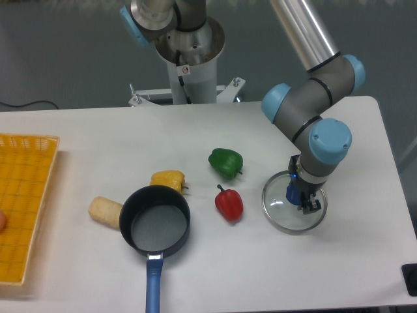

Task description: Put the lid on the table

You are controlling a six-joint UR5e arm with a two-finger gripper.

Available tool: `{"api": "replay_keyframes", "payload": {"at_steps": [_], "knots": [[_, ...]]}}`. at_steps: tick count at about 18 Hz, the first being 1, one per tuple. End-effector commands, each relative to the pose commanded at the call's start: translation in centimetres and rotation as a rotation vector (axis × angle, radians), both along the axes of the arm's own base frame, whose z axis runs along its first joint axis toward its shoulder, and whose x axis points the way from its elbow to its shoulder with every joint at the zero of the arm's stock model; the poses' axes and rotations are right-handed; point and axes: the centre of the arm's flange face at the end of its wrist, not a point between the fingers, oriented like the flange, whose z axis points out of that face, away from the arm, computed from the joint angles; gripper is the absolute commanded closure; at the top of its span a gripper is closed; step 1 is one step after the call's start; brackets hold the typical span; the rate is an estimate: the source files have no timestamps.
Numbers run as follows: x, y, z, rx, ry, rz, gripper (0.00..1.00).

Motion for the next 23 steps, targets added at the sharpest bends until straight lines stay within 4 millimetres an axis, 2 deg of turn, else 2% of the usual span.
{"api": "replay_keyframes", "payload": {"at_steps": [23], "knots": [[0.60, 0.27, -0.35, -0.004, -0.006, 0.012, 0.39]]}}
